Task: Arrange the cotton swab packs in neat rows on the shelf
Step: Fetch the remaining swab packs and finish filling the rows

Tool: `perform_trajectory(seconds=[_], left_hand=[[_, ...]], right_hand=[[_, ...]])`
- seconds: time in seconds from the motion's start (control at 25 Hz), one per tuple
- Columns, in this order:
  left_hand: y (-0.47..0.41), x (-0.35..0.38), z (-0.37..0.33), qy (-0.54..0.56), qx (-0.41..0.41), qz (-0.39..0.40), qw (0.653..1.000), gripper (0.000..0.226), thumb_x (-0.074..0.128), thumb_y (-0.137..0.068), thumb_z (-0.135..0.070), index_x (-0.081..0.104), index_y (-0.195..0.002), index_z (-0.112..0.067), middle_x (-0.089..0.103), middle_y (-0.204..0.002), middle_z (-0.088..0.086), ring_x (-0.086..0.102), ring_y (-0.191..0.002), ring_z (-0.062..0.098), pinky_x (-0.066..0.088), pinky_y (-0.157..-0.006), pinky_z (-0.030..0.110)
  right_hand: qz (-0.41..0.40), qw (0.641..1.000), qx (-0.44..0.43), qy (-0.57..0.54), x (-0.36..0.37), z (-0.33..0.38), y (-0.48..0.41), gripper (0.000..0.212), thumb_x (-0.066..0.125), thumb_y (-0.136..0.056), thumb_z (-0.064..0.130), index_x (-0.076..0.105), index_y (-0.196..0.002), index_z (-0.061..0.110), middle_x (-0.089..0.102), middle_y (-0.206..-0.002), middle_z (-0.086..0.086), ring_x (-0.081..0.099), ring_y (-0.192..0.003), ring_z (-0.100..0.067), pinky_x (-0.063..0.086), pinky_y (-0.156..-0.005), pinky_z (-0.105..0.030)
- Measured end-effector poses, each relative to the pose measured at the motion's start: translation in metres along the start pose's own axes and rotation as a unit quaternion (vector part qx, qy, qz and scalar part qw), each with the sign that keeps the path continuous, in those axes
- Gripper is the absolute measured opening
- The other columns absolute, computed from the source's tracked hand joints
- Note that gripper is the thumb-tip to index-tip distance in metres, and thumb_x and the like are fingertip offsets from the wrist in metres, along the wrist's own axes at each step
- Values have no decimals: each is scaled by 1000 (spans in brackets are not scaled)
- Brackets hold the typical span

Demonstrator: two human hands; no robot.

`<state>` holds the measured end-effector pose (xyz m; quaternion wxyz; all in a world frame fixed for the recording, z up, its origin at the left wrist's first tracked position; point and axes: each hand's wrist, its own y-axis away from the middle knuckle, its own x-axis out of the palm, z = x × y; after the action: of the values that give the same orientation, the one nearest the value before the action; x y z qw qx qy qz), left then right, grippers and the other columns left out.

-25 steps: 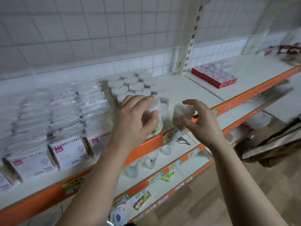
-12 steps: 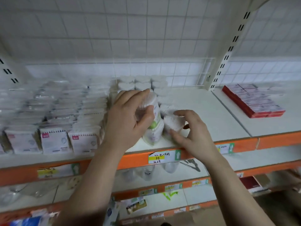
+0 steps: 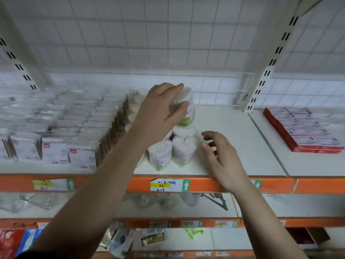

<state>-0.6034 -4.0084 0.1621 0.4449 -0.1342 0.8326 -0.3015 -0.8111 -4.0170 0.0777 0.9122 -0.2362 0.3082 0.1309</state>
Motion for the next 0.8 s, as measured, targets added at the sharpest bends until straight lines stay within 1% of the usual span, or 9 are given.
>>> perform_trajectory(seconds=[0.08, 0.12, 0.2, 0.28, 0.36, 0.44, 0.52, 0.64, 0.8], left_hand=[[-21, 13, 0, -10, 12, 29, 999, 61, 48, -88, -45, 51, -134, -5, 55, -122, 5, 49, -115, 19, 30, -96, 17], [-33, 21, -1, -28, 17, 47, 998, 63, 50, -86, -45, 51, -135, -5, 55, -123, 5, 49, -116, 20, 30, -95, 17], [-57, 38, 0, -63, 34, 86, 994, 65, 51, -83, -44, 51, -135, -6, 55, -122, 7, 50, -115, 22, 33, -94, 20], [-80, 56, 5, -74, 38, 121, 989, 66, 51, -79, -47, 54, -131, -7, 56, -118, 8, 52, -109, 22, 40, -93, 27], [-99, 75, 15, -70, 16, 156, 985, 63, 57, -79, -45, 54, -130, -8, 55, -118, 8, 53, -109, 23, 41, -93, 31], [-113, 92, 28, -68, -13, 183, 981, 58, 66, -81, -34, 51, -132, -10, 53, -121, 8, 51, -112, 24, 39, -92, 28], [-122, 105, 40, -73, -33, 204, 976, 59, 68, -82, -29, 49, -135, -12, 52, -126, 7, 49, -116, 22, 35, -91, 24], [-130, 121, 54, -100, -39, 237, 966, 58, 68, -84, -29, 47, -136, -14, 51, -131, 6, 46, -121, 22, 34, -95, 27], [-138, 134, 61, -184, -36, 251, 950, 55, 67, -82, -36, 50, -132, -20, 55, -128, 1, 43, -119, 25, 34, -96, 35]], right_hand=[[34, 996, 2, 83, -5, -18, -2, 24, 55, -92, 23, 59, -115, 17, 58, -112, 1, 53, -104, -15, 37, -85, -16], [52, 991, 5, 123, -5, -25, -1, 23, 58, -90, 21, 62, -112, 16, 59, -109, -1, 52, -104, -20, 37, -86, -20], [45, 983, -2, 180, 0, -33, 3, 21, 58, -86, 26, 65, -103, 16, 62, -101, -3, 53, -98, -27, 43, -85, -31], [20, 977, -16, 211, 5, -33, 5, 20, 54, -83, 32, 67, -93, 18, 64, -93, 0, 55, -89, -26, 48, -76, -37], [12, 976, -20, 217, 6, -31, 4, 18, 55, -82, 33, 66, -87, 20, 63, -89, 2, 54, -86, -25, 49, -70, -38], [9, 975, -19, 220, 6, -32, 3, 16, 56, -81, 32, 65, -84, 20, 62, -87, 3, 54, -85, -24, 48, -69, -37], [11, 974, -16, 224, 6, -34, 2, 15, 56, -81, 32, 65, -84, 21, 61, -88, 4, 53, -86, -23, 48, -70, -36], [14, 975, -11, 221, 8, -35, 1, 16, 55, -81, 32, 65, -85, 21, 61, -90, 5, 52, -88, -22, 47, -71, -36], [3, 976, -8, 217, 8, -35, 1, 13, 56, -80, 31, 64, -84, 22, 60, -87, 6, 52, -87, -21, 45, -70, -32]])
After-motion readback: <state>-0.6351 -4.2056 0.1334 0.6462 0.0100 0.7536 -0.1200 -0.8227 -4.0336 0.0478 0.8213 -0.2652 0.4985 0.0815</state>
